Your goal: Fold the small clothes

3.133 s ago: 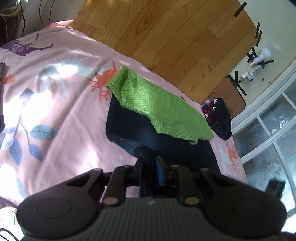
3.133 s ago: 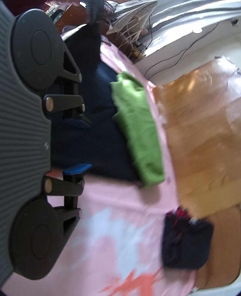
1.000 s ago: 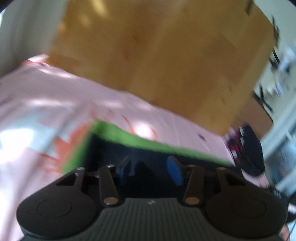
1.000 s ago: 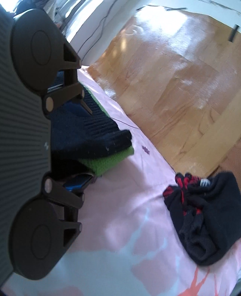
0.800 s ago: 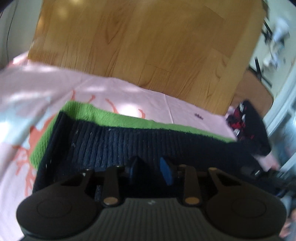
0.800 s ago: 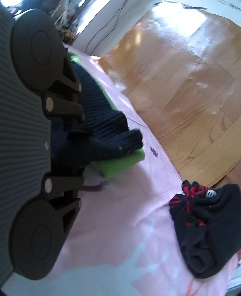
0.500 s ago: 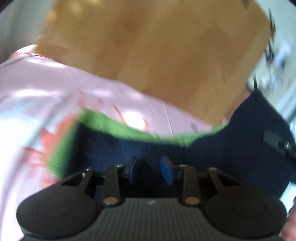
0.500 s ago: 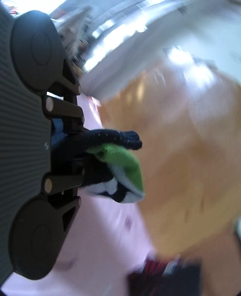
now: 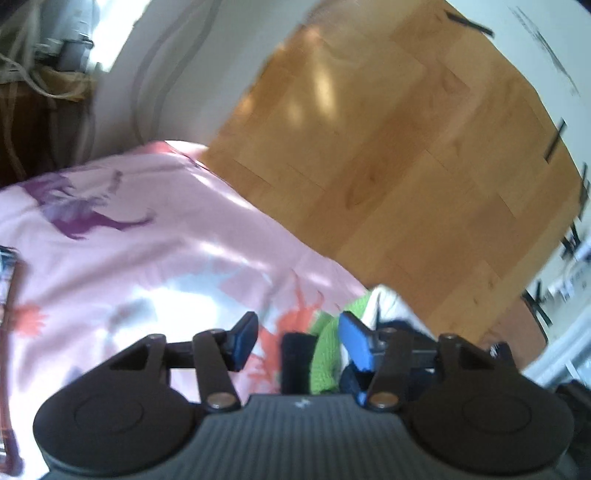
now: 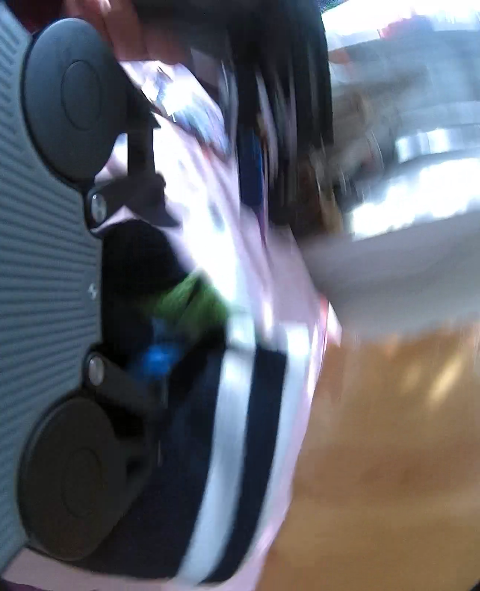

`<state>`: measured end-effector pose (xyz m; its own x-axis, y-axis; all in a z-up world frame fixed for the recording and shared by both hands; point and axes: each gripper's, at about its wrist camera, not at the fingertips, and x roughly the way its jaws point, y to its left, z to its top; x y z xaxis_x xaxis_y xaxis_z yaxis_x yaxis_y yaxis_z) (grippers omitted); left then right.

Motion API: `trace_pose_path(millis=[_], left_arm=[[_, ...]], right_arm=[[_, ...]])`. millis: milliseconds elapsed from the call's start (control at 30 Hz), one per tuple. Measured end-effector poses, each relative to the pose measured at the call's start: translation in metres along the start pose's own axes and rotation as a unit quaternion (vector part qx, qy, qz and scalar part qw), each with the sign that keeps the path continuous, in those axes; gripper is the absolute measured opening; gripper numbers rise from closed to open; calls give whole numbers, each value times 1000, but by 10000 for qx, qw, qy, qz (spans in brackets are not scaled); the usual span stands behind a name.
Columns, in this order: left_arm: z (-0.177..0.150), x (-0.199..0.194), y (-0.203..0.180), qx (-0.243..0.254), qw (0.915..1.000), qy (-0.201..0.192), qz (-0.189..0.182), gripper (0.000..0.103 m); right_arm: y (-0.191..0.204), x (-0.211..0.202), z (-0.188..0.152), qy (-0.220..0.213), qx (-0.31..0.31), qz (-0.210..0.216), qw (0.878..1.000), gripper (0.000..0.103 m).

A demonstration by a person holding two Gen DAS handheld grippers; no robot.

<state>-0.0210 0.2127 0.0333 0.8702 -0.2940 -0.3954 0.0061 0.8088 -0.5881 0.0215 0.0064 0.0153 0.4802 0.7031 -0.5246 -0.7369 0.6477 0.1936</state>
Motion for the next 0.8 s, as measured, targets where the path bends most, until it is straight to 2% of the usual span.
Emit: trace_pose_path(millis=[67, 133, 233, 300, 367, 400, 500, 567, 633, 700, 800], left_arm=[[-2, 8, -7, 53, 9999, 60, -144, 58], [-5, 14, -17, 166, 9996, 70, -205, 65], [-10, 18, -32, 402, 9990, 68, -165, 71], [-10, 30, -40, 536, 9985, 121, -48, 70], [-12, 36, -47, 666, 9975, 193, 124, 68], [-15, 36, -51, 754, 9968, 180, 199, 66], [-29, 28, -56, 1027, 9940, 168, 330, 59], [-41, 29, -56, 1233, 9903, 219, 607, 50], [-57, 35, -49, 1381, 9835, 429, 1085, 26], [-67, 35, -35, 1230, 9846, 454, 1152, 26], [-70, 26, -27, 1082, 9866, 388, 1162, 26]], right_arm=[[8, -27, -4, -182, -340, 286, 9988, 82], [7, -55, -10, -359, -437, 258, 9981, 81], [-9, -92, -16, -743, -153, 65, 9971, 68], [-25, -103, -10, -1022, 104, -319, 9942, 54], [-42, -105, -3, -1129, 432, -670, 9904, 41], [-52, -103, 2, -1165, 604, -759, 9884, 37], [-77, -86, 14, -1109, 1052, -806, 9850, 37], [-94, -61, 21, -832, 1321, -726, 9851, 36], [-102, -38, 27, -449, 1286, -909, 9865, 35], [-101, -15, 29, -229, 1071, -1112, 9877, 34], [-83, -3, 27, -239, 544, -1519, 9866, 35]])
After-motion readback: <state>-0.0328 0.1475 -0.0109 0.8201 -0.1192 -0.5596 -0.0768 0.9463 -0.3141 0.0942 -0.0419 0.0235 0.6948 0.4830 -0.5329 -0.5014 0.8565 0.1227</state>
